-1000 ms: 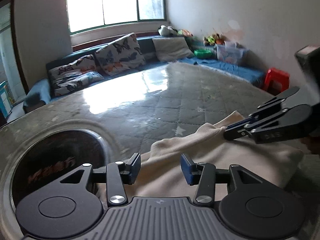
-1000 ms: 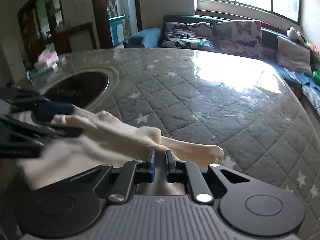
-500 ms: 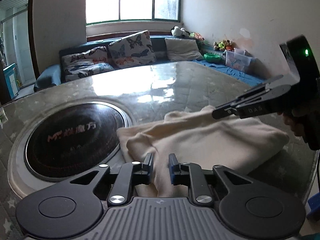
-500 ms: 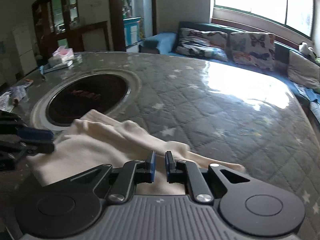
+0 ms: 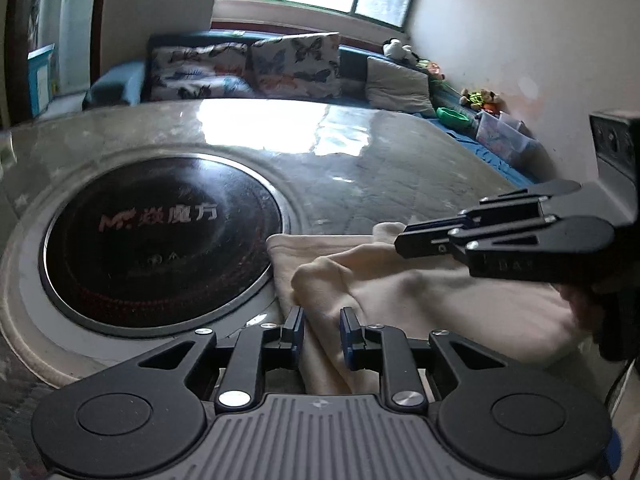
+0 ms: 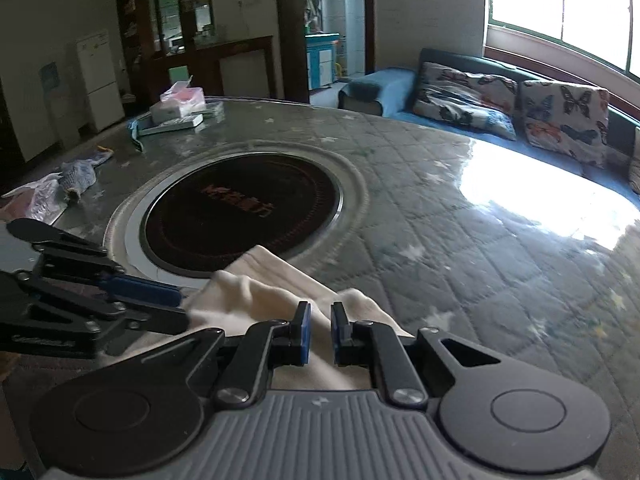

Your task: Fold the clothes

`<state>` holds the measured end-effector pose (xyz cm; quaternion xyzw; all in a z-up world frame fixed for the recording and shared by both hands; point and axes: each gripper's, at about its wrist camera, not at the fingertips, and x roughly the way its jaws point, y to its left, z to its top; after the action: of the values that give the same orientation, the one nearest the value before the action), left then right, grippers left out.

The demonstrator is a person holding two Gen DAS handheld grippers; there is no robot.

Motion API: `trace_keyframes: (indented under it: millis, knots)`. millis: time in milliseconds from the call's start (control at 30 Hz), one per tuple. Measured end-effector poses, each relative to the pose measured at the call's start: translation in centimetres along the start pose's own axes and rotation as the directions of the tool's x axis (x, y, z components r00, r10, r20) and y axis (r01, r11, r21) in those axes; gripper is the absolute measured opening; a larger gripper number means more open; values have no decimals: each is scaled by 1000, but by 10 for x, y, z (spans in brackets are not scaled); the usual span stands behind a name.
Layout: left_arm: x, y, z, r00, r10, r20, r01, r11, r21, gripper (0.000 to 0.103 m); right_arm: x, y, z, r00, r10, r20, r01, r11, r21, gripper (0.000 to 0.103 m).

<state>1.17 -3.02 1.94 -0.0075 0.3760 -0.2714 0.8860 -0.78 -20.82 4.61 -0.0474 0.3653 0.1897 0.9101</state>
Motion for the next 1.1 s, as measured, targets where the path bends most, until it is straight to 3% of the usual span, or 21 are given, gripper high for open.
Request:
trace_keyframes:
  millis: [367, 467, 567, 667, 867, 1100]
  knots:
    - [8, -6, 4, 1000, 12, 16, -12, 999, 51, 20, 18, 3, -3, 1000, -15, 7, 15, 1000, 7, 16]
    - [8, -9, 5, 999, 26, 29, -27, 998, 62, 10, 12, 4, -5, 1000, -18, 16, 18, 1000, 10, 18]
    - [7, -12, 5, 998, 43, 46, -47, 995, 85, 6, 2, 5, -9, 999, -24, 27, 23, 1000, 8, 18]
    - [2, -16, 8, 995, 66, 73, -73, 993, 98, 5, -12, 6, -15, 999, -36, 37, 36, 999, 9, 27]
    - [8, -23, 7, 986, 141, 94, -156, 970, 185, 3, -25, 7, -27, 998, -53, 28, 53, 999, 0, 29]
    - [-3, -17, 12, 989, 119, 90, -132, 979, 154, 4, -45, 10, -38, 998, -63, 22, 63, 998, -19, 31]
